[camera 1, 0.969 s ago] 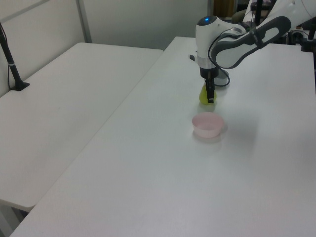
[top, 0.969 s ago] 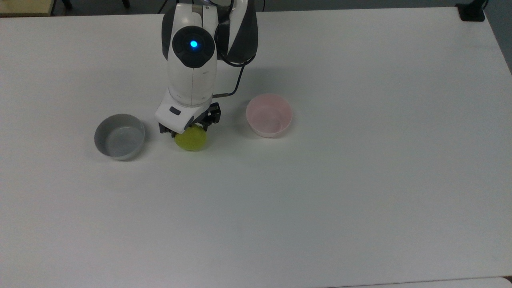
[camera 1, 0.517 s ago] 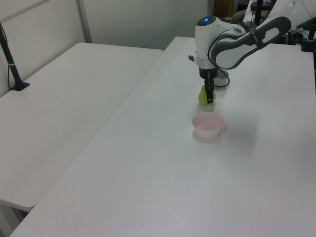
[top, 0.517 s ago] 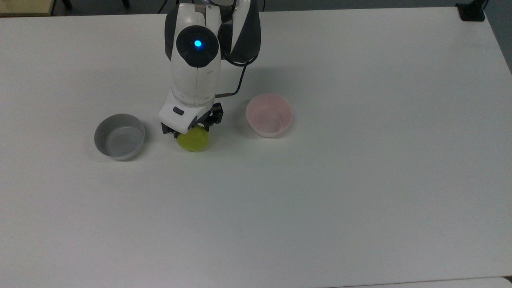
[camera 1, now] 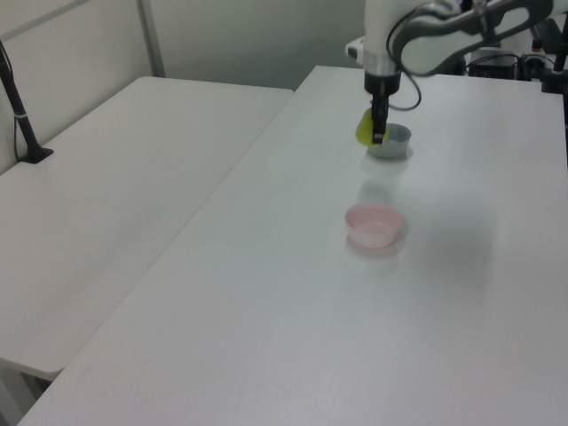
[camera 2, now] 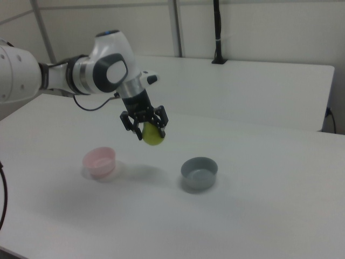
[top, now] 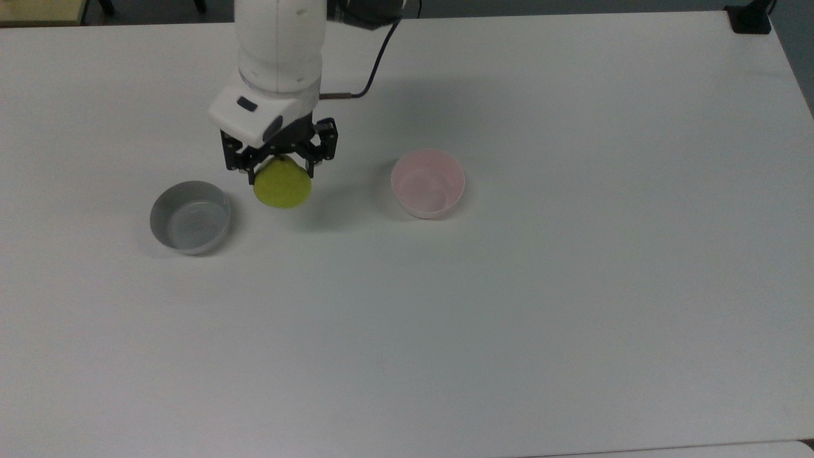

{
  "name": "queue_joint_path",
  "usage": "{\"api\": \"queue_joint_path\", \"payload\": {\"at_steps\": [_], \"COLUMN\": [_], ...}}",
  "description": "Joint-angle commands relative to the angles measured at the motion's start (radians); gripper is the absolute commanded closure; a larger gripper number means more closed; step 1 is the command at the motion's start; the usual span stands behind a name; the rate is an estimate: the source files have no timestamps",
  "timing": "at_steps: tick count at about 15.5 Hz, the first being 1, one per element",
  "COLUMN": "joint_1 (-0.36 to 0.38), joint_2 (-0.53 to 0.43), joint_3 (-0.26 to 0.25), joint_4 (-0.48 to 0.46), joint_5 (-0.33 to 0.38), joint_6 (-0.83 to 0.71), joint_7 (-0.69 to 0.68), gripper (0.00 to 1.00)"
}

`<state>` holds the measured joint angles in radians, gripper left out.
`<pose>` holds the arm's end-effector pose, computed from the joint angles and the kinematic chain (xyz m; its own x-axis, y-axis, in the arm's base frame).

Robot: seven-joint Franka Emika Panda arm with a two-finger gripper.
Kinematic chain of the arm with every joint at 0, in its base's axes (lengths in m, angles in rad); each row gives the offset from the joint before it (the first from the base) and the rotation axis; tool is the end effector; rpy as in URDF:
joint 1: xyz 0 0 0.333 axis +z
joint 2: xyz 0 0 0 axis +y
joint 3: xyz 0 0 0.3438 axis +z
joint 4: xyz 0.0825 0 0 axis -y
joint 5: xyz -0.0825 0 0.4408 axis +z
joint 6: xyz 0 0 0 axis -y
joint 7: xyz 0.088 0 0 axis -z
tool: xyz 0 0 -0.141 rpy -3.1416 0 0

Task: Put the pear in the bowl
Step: 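Lift the pear up off the table, then carry the pear over to the pink bowl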

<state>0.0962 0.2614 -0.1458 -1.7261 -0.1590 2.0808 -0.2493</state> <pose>0.7048 -0.0413 0.4119 0.9599 0.2776 0.0396 0.2648 -0.9438 0.1978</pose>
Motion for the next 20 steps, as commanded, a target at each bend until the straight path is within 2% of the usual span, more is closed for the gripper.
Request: {"api": "queue_joint_path", "payload": {"at_steps": [1,4,8,13,20], "joint_1": [0.046,0.144,0.267,0.371,0.367], "joint_2": [-0.063,-0.06,-0.059,-0.05,0.024], "joint_3": [-0.035,-0.07,-0.072,-0.067,-0.037], "joint_4": [-0.021,0.039,0.071,0.033,0.005], "joint_5": [0.036,0.093,0.098,0.096,0.076], "joint_6": [-0.044,-0.125,-0.13,-0.13,-0.116], "joint_7": [-0.004,0.019,0.146,0.179,0.199], "gripper": [0.59,0.59,0.59,0.58,0.58]}}
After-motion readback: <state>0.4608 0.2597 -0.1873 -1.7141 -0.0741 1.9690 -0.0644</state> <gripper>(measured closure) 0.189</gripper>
